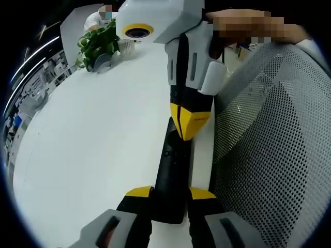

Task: Press the specified remote control buttons in sequence, fully releasing each button before pressing the next.

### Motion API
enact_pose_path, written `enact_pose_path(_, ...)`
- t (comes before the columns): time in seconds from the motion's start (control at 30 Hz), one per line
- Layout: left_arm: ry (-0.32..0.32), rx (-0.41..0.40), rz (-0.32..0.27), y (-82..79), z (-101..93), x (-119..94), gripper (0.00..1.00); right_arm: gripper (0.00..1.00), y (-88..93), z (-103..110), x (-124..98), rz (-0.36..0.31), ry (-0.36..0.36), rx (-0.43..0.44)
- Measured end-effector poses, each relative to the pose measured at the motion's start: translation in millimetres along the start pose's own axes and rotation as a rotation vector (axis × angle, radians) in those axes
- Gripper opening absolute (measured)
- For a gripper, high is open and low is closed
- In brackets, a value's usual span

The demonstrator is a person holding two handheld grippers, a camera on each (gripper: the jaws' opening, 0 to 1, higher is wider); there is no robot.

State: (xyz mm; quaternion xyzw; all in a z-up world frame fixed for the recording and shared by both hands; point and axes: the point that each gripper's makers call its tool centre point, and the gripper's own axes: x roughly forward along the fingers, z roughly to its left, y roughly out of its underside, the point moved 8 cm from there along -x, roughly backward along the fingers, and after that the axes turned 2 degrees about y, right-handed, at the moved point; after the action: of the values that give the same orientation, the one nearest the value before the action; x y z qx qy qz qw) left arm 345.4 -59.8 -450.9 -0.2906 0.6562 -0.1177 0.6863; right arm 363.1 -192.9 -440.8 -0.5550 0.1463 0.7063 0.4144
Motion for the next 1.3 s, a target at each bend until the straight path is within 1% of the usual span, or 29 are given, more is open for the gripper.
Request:
enact_pose_path(0.17,0.001,0.0,0.001,-0.4,-0.1,-0.1,0.26,0.0,0.5,4.2,0.7,0.008,0.027,-0.048)
enact_pose_path(0.2,0.002,0.001,0.002,-0.4,-0.1,0.0,0.26,0.0,-0.1,4.8,0.8,0.011,0.038,-0.063)
enact_pose_path(0.23,0.002,0.001,0.002,-0.5,-0.1,0.0,0.26,0.0,-0.3,5.7,0.6,0.015,0.052,-0.103)
enact_pose_path(0.27,0.002,0.001,0.003,-0.5,0.1,0.1,0.26,0.0,-0.3,6.9,0.7,0.016,0.056,-0.112)
enact_pose_path(0.5,0.001,-0.002,0.003,-0.4,0.0,0.0,0.26,0.0,0.9,2.6,-0.1,0.007,0.025,-0.066)
enact_pose_path(0.67,0.0,-0.002,0.003,-0.2,0.0,0.0,0.26,0.0,0.6,3.4,-0.2,0.008,0.022,-0.065)
enact_pose_path(0.8,0.0,-0.001,0.003,-0.2,-0.2,0.1,0.26,0.0,1.0,2.0,-0.4,0.005,0.01,-0.045)
enact_pose_path(1.23,0.001,0.002,0.006,-0.4,-0.1,0.7,0.26,0.0,0.6,3.8,-0.4,0.008,0.02,-0.057)
enact_pose_path(1.3,0.001,0.001,0.006,-0.6,-0.3,0.6,0.26,0.0,0.1,5.4,-0.6,0.014,0.032,-0.087)
